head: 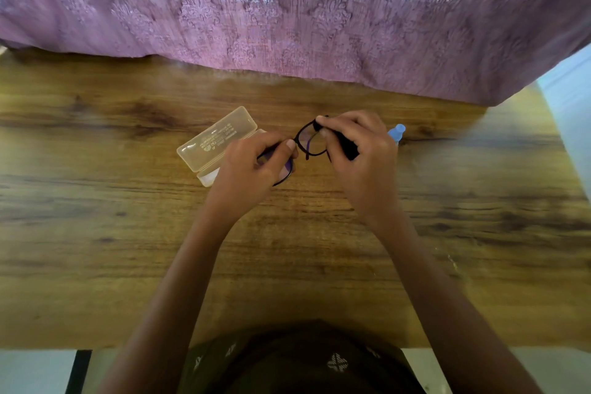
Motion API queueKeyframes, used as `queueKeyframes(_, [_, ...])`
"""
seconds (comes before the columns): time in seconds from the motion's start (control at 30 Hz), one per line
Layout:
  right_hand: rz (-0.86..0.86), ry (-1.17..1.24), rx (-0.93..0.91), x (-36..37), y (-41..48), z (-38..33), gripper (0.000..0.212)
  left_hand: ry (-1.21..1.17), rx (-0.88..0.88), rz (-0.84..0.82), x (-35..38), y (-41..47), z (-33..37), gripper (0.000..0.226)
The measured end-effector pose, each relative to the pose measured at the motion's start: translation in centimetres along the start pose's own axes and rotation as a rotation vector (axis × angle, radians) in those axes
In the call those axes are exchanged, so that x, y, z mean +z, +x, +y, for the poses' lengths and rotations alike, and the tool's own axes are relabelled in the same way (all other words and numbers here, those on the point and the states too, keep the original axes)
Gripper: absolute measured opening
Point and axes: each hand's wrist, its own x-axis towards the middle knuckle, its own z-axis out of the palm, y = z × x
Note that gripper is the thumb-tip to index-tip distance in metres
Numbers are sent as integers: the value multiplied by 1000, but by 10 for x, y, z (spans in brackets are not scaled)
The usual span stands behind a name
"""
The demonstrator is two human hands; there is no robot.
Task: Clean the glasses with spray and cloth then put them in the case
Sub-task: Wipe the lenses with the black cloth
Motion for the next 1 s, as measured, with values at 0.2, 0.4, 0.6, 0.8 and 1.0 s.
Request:
queueKeyframes(0.2, [-14,8,21,-7,-4,6,18,-33,-28,17,4,-3,-2,23])
queueKeyframes(0.4, [-19,5,50,-10,-13,4,18,-48,-45,41,7,-4,-1,25])
queueKeyframes(0.6, [-16,38,71,-10,-19,-1,18,-60,-63,35,9,-5,-3,27])
queueKeyframes(0.8, [-44,28,5,-6,-28,-11,18,-79,-55,12,8,-5,-2,29])
queueKeyframes(1.0, [-55,27,-22,-2,-29,-16,17,-92,-47,0,6,-6,-2,30])
